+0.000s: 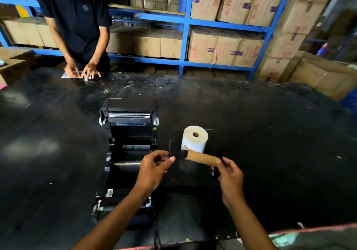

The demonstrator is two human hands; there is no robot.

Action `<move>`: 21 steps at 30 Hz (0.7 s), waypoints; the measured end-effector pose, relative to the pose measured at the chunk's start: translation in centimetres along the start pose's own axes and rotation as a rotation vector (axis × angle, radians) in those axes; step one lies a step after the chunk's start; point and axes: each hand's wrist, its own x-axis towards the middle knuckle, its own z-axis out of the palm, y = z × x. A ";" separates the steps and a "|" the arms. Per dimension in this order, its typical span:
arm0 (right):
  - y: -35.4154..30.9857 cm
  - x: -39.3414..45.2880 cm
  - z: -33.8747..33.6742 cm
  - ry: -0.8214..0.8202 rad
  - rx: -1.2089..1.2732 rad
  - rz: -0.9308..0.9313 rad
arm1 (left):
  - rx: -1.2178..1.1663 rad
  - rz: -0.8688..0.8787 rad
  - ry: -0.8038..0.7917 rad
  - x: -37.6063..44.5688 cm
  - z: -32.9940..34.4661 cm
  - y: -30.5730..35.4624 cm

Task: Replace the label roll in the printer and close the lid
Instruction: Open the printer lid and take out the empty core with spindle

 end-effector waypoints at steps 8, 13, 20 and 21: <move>0.7 6.8 -7.5 -0.019 -0.206 0.026 | 0.640 0.027 -0.212 3.9 7.6 -4.6; 2.3 8.2 -9.4 -0.116 -0.290 0.079 | 0.854 0.030 -0.302 5.1 10.8 -7.3; 3.9 9.4 -10.7 -0.249 -0.333 0.155 | 0.647 0.056 -0.186 3.5 12.6 -8.3; 4.1 9.5 -10.6 -0.259 -0.322 0.158 | 0.539 0.021 -0.190 2.6 13.1 -7.4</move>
